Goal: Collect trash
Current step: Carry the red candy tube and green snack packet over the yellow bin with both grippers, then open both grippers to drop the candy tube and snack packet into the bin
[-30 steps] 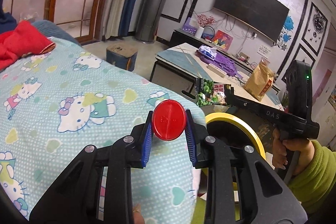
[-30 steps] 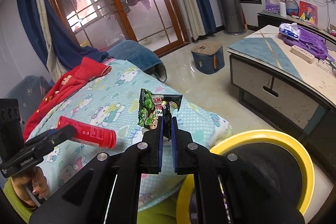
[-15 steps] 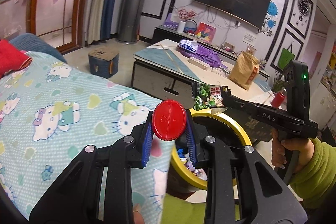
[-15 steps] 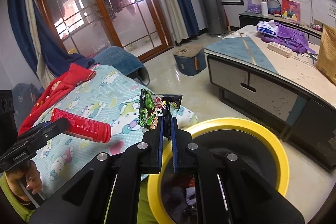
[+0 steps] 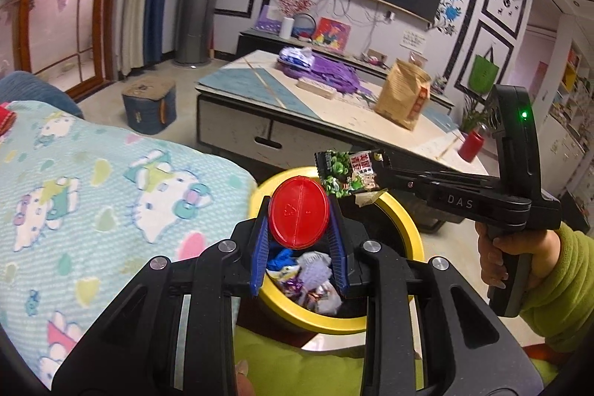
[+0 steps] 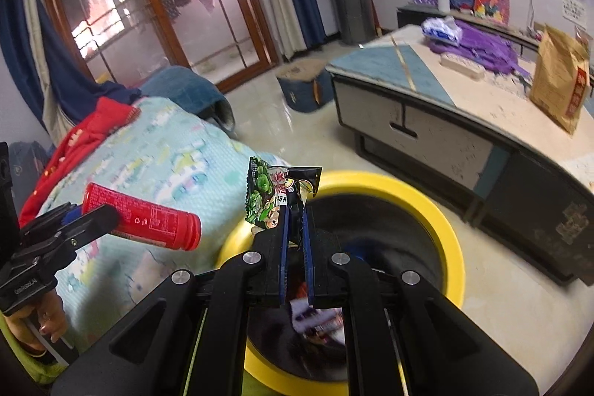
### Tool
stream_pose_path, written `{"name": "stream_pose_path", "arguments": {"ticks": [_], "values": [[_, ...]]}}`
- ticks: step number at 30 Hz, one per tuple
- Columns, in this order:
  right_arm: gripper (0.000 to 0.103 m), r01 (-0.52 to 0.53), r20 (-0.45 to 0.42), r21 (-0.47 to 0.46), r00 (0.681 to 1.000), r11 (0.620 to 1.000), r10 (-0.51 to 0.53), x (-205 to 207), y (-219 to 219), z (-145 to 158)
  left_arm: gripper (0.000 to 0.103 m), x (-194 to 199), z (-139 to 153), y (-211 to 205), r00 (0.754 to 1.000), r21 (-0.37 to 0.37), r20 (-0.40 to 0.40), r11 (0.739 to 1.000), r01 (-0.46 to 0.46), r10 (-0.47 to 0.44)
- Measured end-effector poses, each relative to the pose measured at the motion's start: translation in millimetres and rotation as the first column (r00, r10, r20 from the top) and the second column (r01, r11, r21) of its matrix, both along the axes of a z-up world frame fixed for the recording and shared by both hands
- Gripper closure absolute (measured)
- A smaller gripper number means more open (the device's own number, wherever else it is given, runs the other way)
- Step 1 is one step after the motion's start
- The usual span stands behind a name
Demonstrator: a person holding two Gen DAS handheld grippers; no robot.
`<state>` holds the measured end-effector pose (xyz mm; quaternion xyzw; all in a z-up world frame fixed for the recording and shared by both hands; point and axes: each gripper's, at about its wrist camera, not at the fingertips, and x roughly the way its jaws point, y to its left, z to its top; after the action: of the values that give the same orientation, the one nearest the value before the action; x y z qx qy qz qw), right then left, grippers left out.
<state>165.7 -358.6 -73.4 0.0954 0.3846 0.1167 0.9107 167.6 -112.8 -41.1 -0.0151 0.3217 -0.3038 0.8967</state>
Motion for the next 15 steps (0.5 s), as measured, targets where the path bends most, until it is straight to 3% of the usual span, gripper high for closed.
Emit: {"name": "stream_pose_path", "arguments": {"ticks": [8,10,12,14,15], "values": [[0.093,0.059,-0.103,0.021,0.993,0.998,-0.057,-11.1,-24.5,-26.5,0.081,1.4,-19.7,-31.2,0.997,0.030,-0.038,0.998,0.063,-0.062],[0.087,0.070,-0.120,0.031,0.991,0.997,-0.066,-12.8,-29.4,-30.6,0.081,2.1,-23.0,-37.0,0.997,0.049,-0.040,0.997,0.067,-0.065],[0.065,0.084,-0.126,0.036,0.989,0.996,-0.079,-15.5,-32.7,-32.6,0.081,3.6,-26.8,-40.0,0.997,0.061,-0.048,0.996,0.065,-0.062],[0.058,0.096,-0.122,0.036,0.988,0.995,-0.091,-18.0,-34.7,-32.8,0.079,3.6,-28.4,-40.0,0.997,0.068,-0.053,0.996,0.057,-0.054],[0.052,0.102,-0.121,0.032,0.988,0.994,-0.097,-19.4,-34.7,-32.0,0.070,3.2,-28.9,-38.2,0.998,0.071,-0.052,0.996,0.051,-0.048]]}}
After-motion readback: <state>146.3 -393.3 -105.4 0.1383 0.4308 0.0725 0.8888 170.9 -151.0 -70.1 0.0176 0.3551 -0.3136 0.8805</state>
